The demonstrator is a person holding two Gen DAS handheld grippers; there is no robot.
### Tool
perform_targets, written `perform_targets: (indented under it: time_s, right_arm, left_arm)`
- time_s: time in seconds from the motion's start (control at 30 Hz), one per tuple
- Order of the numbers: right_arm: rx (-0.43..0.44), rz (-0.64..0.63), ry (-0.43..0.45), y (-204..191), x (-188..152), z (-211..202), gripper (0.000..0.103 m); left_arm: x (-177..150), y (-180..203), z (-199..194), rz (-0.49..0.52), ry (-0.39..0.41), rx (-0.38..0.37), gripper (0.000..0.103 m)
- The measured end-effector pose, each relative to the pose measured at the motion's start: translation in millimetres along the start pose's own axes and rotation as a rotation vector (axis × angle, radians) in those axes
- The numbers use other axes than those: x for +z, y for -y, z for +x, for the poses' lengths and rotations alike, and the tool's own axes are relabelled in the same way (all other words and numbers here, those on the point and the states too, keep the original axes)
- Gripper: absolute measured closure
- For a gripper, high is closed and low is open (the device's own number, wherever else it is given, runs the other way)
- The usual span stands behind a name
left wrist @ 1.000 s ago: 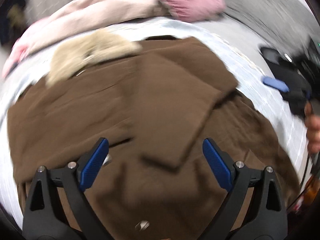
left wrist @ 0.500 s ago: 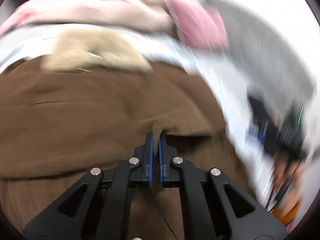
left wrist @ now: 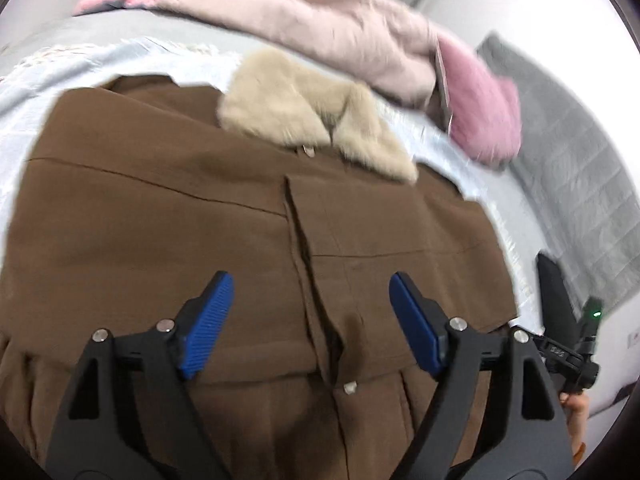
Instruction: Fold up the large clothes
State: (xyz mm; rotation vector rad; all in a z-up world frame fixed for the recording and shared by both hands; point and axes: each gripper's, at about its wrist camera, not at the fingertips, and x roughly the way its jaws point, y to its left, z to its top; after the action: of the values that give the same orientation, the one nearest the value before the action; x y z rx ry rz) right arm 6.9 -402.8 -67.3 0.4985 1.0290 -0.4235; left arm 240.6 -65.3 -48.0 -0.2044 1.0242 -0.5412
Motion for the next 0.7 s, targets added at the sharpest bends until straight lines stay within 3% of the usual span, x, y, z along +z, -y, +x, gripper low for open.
perform_targets:
  time_s: [0.07,0.13,0.17,0.23,0.3,0.4,0.43,0.5,0.6,0.7]
  right_arm:
    - [-0.047,-0.035,-0.011,-1,-3,7,0.037]
    - [-0.051,-0.039,-0.017,0,-5,12,0.037]
    - [-0.045,-0.036,-0.018,1,-5,13,0.037]
    - [-0.029,-0.037,-0.001,2,-3,14,0.037]
    - [-0.015,-0.057,0.026,1,-2,16,0.037]
    - [-0.017,-0.097,0.054,-5,0,25,0.037]
    - [-0.026,-0.110,0.062,-8,1,27,0.037]
    - [-0.042,-0.127,0.074,-11,4,29,0.037]
    - [-0.043,-0.087,0.083,-5,6,29,0.037]
    - [-0.080,-0.063,0.035,-5,7,27,0.037]
  left_arm:
    - [4,7,17,0.034,-0.036,0.024,0.025]
    - [11,18,34,0.085,-0.055,0.046,0.060]
    - [13,23,41,0.103,-0.069,0.056,0.066]
    - [15,31,45,0.128,-0.065,0.060,0.089]
    - [17,38,34,0.149,-0.010,0.056,0.090]
    - [19,45,-9,0.151,0.175,0.056,0.091]
    - [21,38,-20,0.124,0.225,0.098,0.091]
    - [24,25,-17,0.110,0.214,0.186,0.089]
    - [19,-3,23,0.082,0.009,0.236,0.079]
    - [11,3,13,0.145,0.057,0.289,0.069]
